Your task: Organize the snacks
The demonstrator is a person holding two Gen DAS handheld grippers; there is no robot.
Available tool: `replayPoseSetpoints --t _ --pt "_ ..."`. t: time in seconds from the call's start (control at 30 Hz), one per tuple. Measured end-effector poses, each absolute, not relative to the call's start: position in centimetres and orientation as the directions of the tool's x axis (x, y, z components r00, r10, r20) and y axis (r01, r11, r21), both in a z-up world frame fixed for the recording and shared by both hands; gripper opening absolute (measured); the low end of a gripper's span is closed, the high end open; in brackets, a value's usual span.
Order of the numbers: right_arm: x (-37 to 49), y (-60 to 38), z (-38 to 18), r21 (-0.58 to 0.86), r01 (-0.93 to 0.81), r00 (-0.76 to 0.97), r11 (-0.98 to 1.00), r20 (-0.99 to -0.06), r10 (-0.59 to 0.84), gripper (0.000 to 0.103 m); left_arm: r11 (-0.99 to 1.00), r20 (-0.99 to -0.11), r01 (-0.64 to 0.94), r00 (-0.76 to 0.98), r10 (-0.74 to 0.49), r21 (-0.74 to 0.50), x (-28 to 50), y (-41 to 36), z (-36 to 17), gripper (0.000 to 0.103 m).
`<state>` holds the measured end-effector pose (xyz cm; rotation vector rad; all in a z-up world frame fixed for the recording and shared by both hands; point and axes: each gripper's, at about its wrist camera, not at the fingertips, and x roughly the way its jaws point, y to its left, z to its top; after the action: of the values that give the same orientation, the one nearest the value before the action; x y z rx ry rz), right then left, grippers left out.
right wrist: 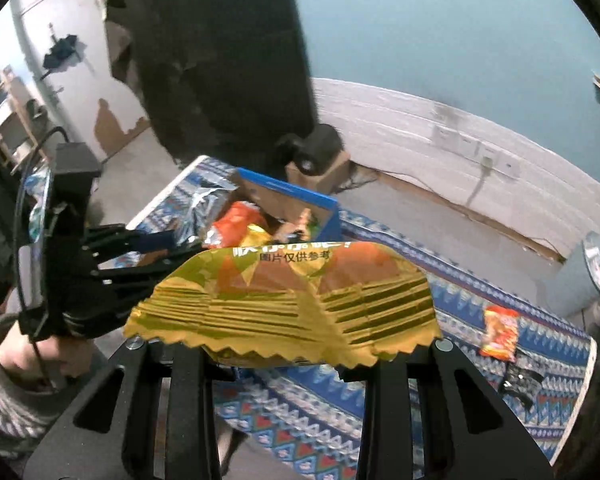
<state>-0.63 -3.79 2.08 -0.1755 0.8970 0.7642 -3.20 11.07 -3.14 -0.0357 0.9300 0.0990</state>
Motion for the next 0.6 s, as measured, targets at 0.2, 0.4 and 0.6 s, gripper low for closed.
replayPoseSetpoints --t 0.2,0.4,0.6 --pt "-1.5 -0.3 1.6 0.167 -0.711 0.340 0.683 -0.769 0.541 0.031 0.990 -0.808 -0.142 0.584 0.080 -0.005 -3.8 13.6 -3.8 0.030" --pt "-2.2 2.4 0.7 0.170 -0.740 0.292 0.651 -0.791 0.538 0.031 0.986 -0.817 -0.167 0.570 0.088 -0.010 -4.2 15.2 -4.6 0.030" --pt "-2.3 4.4 -0.6 0.174 -0.757 0.244 0.630 -0.819 0.520 0.031 0.983 -0.830 -0.182 0.549 0.099 -0.004 -4.2 15.9 -5.4 0.030"
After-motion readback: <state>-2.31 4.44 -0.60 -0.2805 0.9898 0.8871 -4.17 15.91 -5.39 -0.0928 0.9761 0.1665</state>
